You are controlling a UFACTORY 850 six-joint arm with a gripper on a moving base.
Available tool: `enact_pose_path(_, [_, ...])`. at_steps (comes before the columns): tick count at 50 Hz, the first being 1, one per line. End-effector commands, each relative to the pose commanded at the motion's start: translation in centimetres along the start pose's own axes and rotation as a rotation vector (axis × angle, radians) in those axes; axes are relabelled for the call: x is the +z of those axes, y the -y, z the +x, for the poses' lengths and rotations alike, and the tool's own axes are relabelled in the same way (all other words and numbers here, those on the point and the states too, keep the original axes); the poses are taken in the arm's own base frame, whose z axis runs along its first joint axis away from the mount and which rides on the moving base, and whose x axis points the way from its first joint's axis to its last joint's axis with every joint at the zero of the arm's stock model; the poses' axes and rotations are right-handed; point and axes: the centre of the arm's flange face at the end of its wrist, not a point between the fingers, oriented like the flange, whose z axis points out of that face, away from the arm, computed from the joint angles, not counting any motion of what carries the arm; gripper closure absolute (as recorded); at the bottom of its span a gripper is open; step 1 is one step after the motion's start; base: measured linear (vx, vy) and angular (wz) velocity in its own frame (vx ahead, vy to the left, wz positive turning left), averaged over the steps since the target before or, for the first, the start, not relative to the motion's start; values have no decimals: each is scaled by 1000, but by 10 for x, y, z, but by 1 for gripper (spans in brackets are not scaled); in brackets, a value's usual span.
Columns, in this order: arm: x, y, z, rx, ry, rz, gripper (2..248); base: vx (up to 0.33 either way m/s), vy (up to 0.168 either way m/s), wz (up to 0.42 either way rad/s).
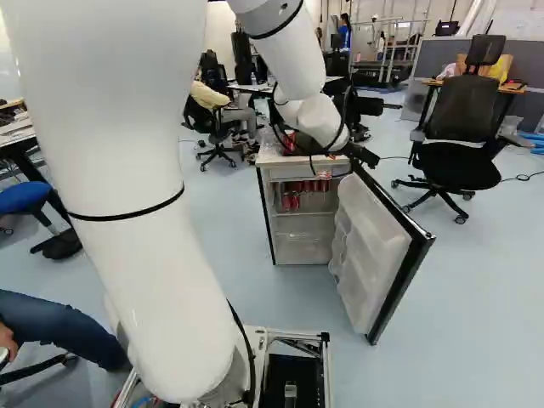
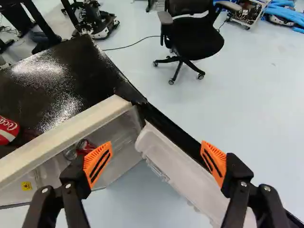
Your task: Grab a drink from the fridge
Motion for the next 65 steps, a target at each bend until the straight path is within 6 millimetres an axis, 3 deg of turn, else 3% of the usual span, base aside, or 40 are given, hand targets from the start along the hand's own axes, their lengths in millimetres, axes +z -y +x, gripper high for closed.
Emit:
enact_pose_path(22, [-5,-27,17,72,94,-14,3,0,0,0])
enact_pose_path(65, [30,-87,40,172,151,-66,3,0,0,0])
